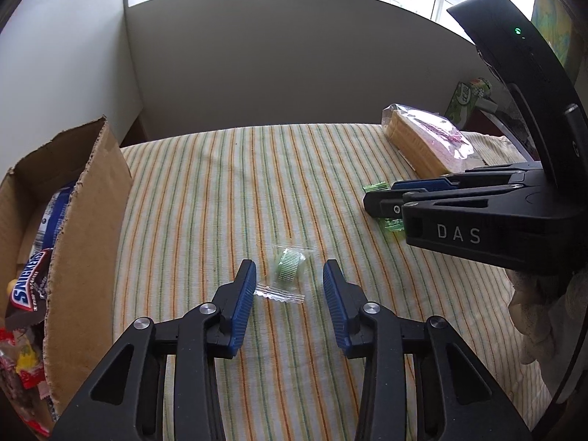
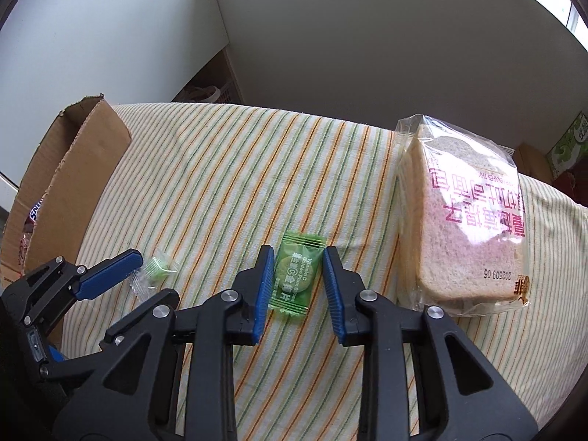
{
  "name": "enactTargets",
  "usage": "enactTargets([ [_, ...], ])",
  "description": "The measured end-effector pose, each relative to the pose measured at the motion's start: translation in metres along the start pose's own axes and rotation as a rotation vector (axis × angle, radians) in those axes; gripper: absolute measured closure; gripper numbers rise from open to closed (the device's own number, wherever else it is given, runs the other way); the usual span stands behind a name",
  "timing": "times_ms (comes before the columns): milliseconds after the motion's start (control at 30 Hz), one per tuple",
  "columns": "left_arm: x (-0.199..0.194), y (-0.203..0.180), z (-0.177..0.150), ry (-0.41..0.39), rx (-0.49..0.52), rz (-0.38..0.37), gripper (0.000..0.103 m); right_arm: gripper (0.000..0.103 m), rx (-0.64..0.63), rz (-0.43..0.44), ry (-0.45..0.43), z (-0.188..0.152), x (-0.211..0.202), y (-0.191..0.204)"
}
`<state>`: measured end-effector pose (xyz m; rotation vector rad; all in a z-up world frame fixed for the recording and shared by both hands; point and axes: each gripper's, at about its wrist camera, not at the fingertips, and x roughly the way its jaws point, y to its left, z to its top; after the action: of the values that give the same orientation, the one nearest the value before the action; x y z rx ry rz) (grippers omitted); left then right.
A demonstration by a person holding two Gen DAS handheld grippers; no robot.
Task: Organize snacks
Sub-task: 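Grasp the small clear green candy with the left tool while the right grasps the green-wrapped candy, then carry both green candies into the box and open both tools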
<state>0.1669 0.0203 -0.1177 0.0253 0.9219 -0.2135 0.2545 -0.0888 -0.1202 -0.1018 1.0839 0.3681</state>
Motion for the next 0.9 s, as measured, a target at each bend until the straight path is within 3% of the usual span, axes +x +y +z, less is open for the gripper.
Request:
enactTargets([
  [100, 0.004, -0.002, 0.002, 0.003, -0.004, -0.001, 0.079, 0.079, -0.001, 0.001, 0.003, 0.001, -0.002, -0.003],
  [700, -0.015, 0.000, -0.006, -0.038, -0.005, -0.007, 0.080, 0.081, -0.019, 0.061, -0.010, -0.018, -0.015, -0.001],
  [900, -0.030, 0.003, -0.005, -0.075, -0.029, -0.023, 0.080, 0.081, -0.024, 0.081, -0.049, -0.020, -0.037, 0.001],
])
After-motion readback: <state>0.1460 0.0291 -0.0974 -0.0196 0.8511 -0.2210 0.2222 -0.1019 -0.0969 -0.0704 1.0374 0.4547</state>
